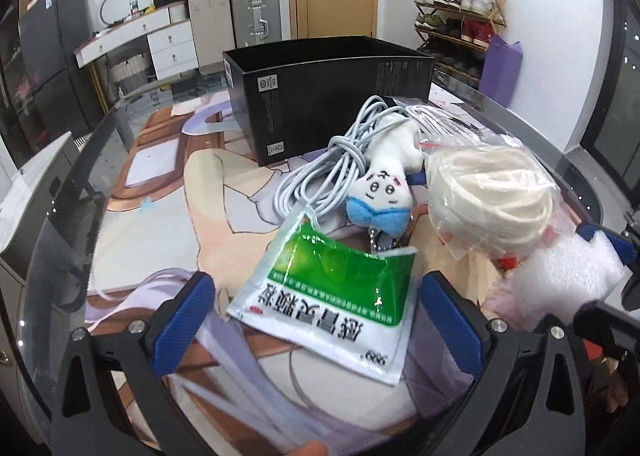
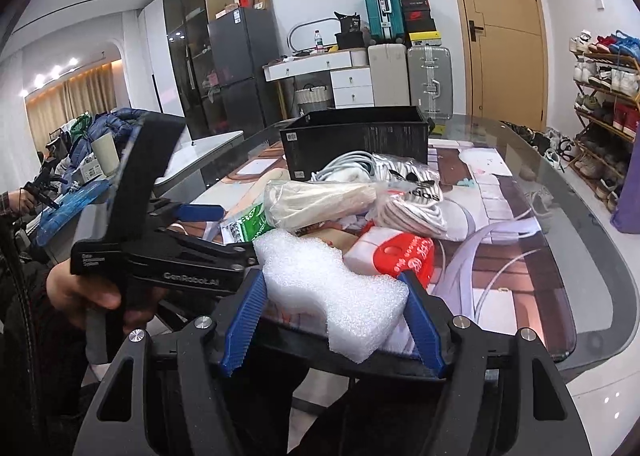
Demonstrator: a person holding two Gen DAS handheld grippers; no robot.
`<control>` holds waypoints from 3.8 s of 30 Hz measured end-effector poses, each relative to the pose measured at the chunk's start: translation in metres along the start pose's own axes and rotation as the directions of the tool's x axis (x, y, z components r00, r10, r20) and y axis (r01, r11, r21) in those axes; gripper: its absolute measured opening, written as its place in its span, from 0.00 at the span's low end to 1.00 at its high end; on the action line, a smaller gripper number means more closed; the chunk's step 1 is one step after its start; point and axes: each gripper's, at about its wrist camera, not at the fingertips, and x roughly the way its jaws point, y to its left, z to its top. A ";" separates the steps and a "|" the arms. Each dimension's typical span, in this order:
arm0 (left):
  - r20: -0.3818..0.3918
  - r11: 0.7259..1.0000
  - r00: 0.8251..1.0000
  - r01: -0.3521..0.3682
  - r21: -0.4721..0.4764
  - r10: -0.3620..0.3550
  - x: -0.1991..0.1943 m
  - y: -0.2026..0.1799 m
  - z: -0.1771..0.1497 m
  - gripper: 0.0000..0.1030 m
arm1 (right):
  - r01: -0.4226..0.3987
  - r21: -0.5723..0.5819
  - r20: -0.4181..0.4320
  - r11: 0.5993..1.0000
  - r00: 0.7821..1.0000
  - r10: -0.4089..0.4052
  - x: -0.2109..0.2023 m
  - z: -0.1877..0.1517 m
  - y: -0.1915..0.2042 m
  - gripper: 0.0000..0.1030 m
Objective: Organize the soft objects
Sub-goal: 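Grasp the green medicine packet with left tool while right tool grasps white foam, then carry packet and foam over the black box and release both inside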
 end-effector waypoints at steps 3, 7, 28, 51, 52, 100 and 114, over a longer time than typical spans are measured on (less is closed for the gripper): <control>-0.008 1.000 1.000 -0.001 0.000 0.001 0.001 0.001 0.001 1.00 | -0.004 0.002 0.002 1.000 1.000 0.004 0.001 0.002 -0.001 0.67; 0.002 1.000 1.000 0.010 0.010 -0.010 0.000 0.002 0.000 0.94 | -0.006 0.003 0.007 1.000 1.000 0.006 0.000 0.002 0.000 0.67; 0.145 0.998 0.989 0.029 -0.059 -0.021 -0.049 0.019 -0.014 0.51 | -0.032 -0.056 0.019 0.998 0.999 0.033 0.003 0.006 0.022 0.67; 0.316 0.992 0.949 0.057 -0.115 -0.018 -0.091 0.016 0.050 0.51 | 0.078 -0.029 0.140 0.996 0.987 -0.073 -0.012 0.097 -0.033 0.67; 0.317 0.992 0.948 0.058 -0.114 -0.019 -0.090 0.016 0.054 0.51 | 0.080 -0.027 0.142 0.996 0.987 -0.075 -0.011 0.101 -0.036 0.67; 0.220 0.988 0.975 0.003 -0.153 0.031 0.033 0.028 0.140 0.51 | 0.170 -0.232 -0.013 0.958 0.984 -0.178 0.191 0.186 -0.082 0.67; 0.207 0.988 0.978 0.027 -0.150 0.005 0.034 0.029 0.142 0.53 | 0.126 -0.217 -0.011 0.968 0.991 -0.131 0.193 0.182 -0.084 0.96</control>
